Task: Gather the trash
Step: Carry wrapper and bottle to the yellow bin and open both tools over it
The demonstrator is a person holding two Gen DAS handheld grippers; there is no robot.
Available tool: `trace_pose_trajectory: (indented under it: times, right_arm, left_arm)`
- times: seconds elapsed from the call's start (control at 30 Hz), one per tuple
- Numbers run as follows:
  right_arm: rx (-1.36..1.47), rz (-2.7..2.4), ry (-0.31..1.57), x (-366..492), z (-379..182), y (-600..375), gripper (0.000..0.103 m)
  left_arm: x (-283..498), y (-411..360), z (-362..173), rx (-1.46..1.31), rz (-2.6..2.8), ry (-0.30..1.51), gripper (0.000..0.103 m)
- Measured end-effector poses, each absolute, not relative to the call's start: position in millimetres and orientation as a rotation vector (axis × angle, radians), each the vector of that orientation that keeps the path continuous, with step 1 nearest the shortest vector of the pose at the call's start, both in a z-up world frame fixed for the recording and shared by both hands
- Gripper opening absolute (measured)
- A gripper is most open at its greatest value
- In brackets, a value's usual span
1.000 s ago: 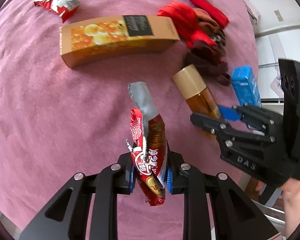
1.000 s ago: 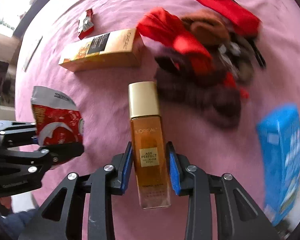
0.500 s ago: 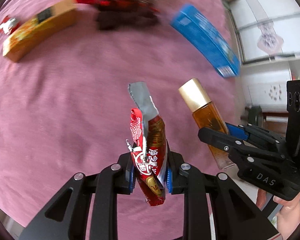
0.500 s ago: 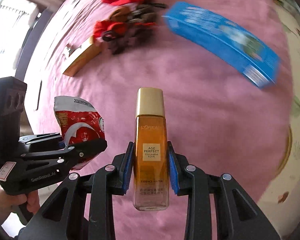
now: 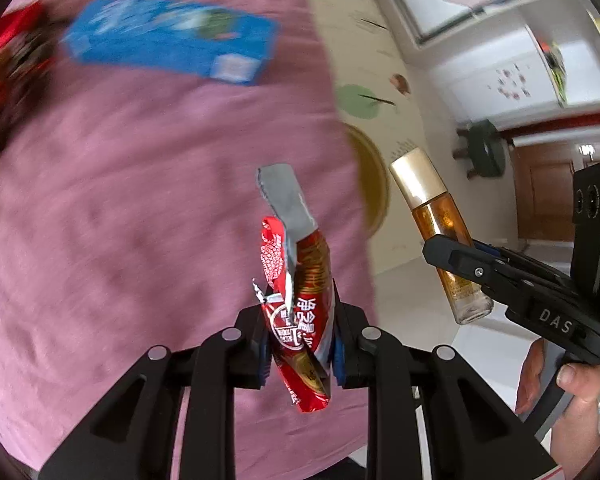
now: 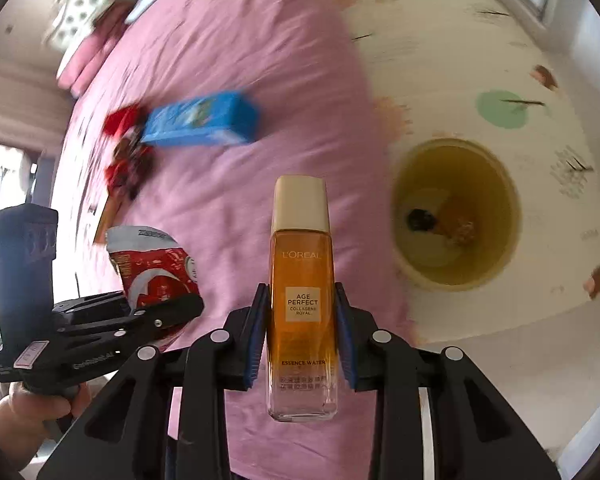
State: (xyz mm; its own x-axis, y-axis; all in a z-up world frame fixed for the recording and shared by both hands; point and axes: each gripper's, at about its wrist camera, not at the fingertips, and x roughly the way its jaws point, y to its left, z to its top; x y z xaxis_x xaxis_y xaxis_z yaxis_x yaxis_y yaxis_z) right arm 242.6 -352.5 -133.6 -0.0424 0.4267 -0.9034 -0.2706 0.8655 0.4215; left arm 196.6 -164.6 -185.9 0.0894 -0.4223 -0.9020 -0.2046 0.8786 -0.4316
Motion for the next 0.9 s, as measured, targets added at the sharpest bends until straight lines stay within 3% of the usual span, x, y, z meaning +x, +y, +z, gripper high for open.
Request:
trace_pose_trajectory:
  times: [0.53,0.57,0.63,0.67,0.73,0.9]
  right_arm:
    - [0.298,0.359,1.396,304,-124,-481,0.031]
    - [0.305,0.359,1.390,306,-122,-485,0.032]
    - [0.330,0.356,1.375,313,-119,-490,0.033]
    - [0.345,0.351,1.362,316,-116,-493,0.039]
    - [0.388,0.348,1.339,320,-111,-499,0.044]
    - [0.412,0.357,1.344,323,-109,-496,0.045]
  left_arm:
    - [280,-294,-179,-0.424,-0.436,1.491,0.024]
    - [285,-299,-176,-0.421,-0.453,1.480,0.028]
    - [292,-306,-171,-0.389,-0.451,1.457,0.063]
    - [294,-307,-168,-0.376,-0.439,1.443,0.081]
    - [295,-302,-164,-0.367,-0.427,1.429,0.081]
    - [290,-287,-161,-0.349,-0.390,1.440,0.081]
